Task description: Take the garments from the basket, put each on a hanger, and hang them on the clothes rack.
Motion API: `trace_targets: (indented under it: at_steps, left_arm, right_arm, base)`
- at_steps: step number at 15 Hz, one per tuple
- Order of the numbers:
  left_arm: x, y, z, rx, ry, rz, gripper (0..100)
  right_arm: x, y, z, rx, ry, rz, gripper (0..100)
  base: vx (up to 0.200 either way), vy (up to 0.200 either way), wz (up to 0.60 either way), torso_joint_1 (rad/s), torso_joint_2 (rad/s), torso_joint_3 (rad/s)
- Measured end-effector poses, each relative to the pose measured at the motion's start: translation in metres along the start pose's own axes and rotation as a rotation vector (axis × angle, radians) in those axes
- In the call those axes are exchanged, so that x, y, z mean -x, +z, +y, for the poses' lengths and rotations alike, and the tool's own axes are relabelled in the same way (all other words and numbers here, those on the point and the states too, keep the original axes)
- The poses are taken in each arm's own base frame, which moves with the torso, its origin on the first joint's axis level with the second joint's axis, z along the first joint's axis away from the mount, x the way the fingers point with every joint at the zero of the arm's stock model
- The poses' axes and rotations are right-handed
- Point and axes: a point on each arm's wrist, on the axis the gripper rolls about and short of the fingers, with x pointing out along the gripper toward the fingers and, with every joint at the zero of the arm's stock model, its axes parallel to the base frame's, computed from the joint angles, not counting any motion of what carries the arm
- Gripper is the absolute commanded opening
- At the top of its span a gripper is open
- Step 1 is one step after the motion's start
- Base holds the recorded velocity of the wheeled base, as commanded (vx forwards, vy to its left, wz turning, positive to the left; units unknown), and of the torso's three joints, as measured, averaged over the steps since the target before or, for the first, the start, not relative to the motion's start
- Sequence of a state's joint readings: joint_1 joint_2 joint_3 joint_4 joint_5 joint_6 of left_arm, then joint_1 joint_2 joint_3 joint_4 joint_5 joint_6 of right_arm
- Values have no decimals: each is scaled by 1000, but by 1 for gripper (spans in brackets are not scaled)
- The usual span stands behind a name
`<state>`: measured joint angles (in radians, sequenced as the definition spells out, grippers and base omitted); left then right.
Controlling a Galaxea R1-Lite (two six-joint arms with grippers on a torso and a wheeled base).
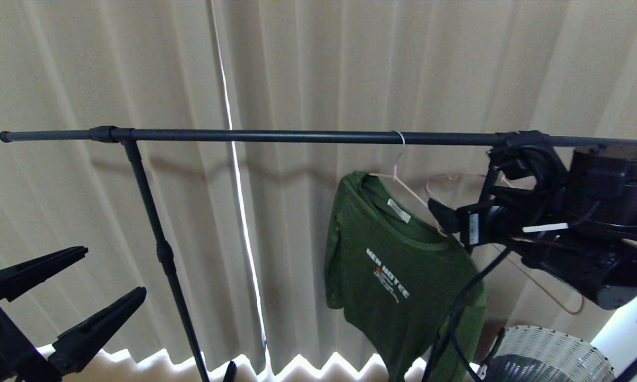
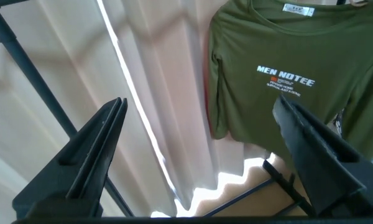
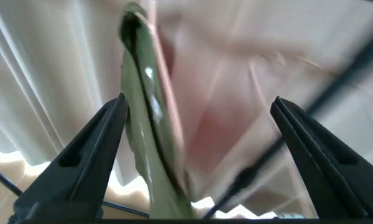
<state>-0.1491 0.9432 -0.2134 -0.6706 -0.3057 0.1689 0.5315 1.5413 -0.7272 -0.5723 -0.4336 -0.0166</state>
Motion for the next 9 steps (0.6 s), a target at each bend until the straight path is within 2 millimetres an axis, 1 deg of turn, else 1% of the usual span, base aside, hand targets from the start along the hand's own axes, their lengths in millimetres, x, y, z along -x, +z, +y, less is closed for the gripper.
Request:
trace_targets:
  at_steps: [3,5,6,8,9]
  left_arm:
    - [-1,0,0,0,2,4,100]
    - [-1,-1,0,2,2,8,100]
    - [-2,0,1,2,6,7,100]
    - [-2,-1,3,4,20,13,100]
    - [-2,-1,3,4,24,13,100]
  right_arm:
    - [36,-9,-32,-20,-63,-15,100]
    - [59,-22,-51,-31,-115,-10,100]
    - [68,-28,-57,-36,-132,-11,100]
    - [90,-54,-65,-28,-145,21,100]
    - [100,-62,-68,-29,-149,20,100]
  base:
    - [0,0,0,0,0,0]
    - [-200,0,0,0,2,-2]
    - [-200,0,0,12,2,-2]
    - [-200,0,0,10,0,0]
    - [-200,0,0,-12,-2,12]
